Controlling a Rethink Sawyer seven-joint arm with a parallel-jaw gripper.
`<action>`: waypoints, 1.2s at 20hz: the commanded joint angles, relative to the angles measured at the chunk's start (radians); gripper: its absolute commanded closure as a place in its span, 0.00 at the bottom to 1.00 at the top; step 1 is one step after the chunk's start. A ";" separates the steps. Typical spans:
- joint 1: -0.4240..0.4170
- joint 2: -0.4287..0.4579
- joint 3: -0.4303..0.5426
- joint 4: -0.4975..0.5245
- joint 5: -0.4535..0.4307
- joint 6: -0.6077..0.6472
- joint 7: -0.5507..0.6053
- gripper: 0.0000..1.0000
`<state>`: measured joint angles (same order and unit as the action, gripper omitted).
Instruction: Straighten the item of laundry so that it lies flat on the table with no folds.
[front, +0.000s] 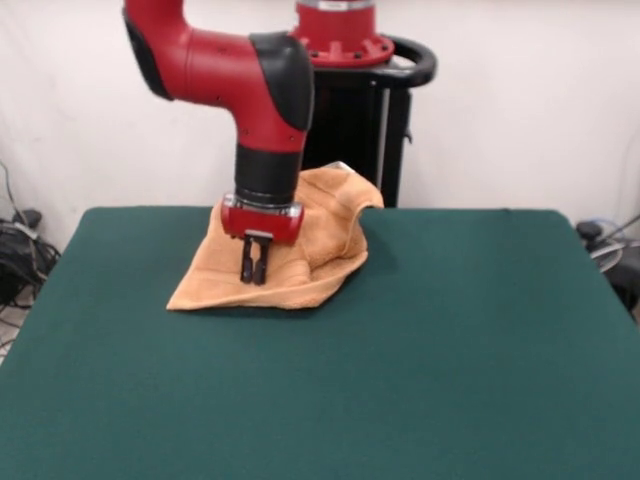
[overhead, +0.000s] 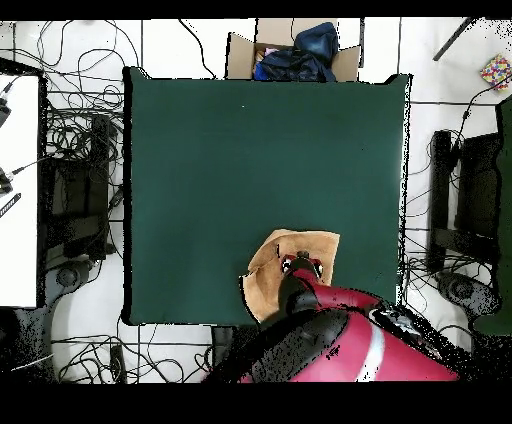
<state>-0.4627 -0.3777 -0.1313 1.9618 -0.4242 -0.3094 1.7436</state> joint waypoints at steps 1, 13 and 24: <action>0.101 0.152 -0.191 -0.149 0.204 -0.357 0.112 1.00; 0.170 0.274 -0.287 -0.130 0.378 -0.500 0.046 1.00; 0.060 0.026 -0.104 -0.121 0.101 0.109 0.017 1.00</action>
<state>-0.3498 -0.2373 -0.3935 1.9123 -0.2555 -0.5642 1.7436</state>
